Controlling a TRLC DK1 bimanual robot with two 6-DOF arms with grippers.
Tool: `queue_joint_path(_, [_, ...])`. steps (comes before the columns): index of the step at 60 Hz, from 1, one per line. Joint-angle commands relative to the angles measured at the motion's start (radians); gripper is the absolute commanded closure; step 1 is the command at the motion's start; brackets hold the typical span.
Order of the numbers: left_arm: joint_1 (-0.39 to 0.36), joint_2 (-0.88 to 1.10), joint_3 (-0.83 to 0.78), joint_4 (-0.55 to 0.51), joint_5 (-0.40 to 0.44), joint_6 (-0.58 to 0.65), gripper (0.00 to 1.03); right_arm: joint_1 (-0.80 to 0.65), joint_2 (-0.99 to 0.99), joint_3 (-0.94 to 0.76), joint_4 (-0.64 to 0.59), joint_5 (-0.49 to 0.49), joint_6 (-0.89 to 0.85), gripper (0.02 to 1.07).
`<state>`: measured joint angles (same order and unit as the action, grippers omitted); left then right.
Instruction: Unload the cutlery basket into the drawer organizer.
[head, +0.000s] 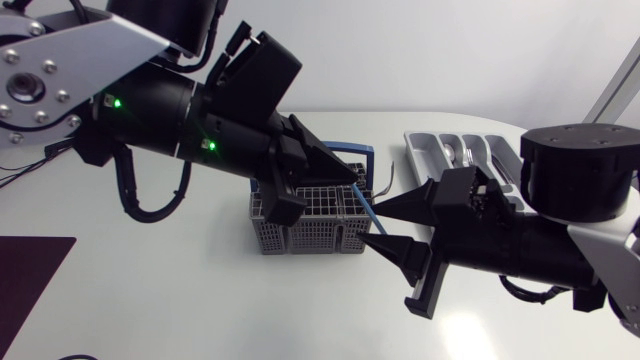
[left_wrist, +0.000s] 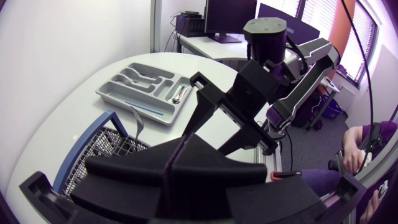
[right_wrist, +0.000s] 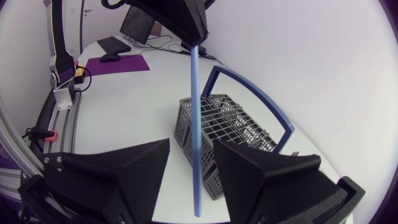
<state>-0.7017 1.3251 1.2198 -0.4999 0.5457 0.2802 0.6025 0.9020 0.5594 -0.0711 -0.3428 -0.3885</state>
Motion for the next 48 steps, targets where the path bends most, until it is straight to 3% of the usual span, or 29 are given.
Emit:
queue_joint_path(1, [0.008,0.014,0.03,-0.005,0.011,-0.019,0.93,0.008,0.006,0.014,0.002,0.004,0.02,0.73])
queue_joint_path(6, [0.011,0.014,0.027,-0.006,0.011,-0.018,0.93,0.008,0.005,0.011,-0.002,0.002,0.019,0.82])
queue_joint_path(20, [0.028,0.014,0.026,-0.006,0.011,-0.012,0.93,0.002,-0.003,0.016,-0.042,-0.005,0.017,0.97])
queue_joint_path(35, [0.042,0.019,0.043,-0.003,0.011,-0.021,0.9,0.0,-0.023,0.011,-0.09,-0.033,0.007,1.01])
queue_joint_path(38, [0.047,0.02,0.05,-0.002,0.011,-0.022,0.79,0.0,-0.028,0.011,-0.102,-0.038,0.005,1.01])
queue_joint_path(45, [0.065,0.019,0.081,0.008,0.011,-0.036,0.25,-0.018,-0.055,0.007,-0.147,-0.042,-0.009,1.01])
queue_joint_path(48, [0.079,0.017,0.092,0.027,0.01,-0.059,0.11,-0.043,-0.072,0.005,-0.173,-0.053,-0.02,1.01])
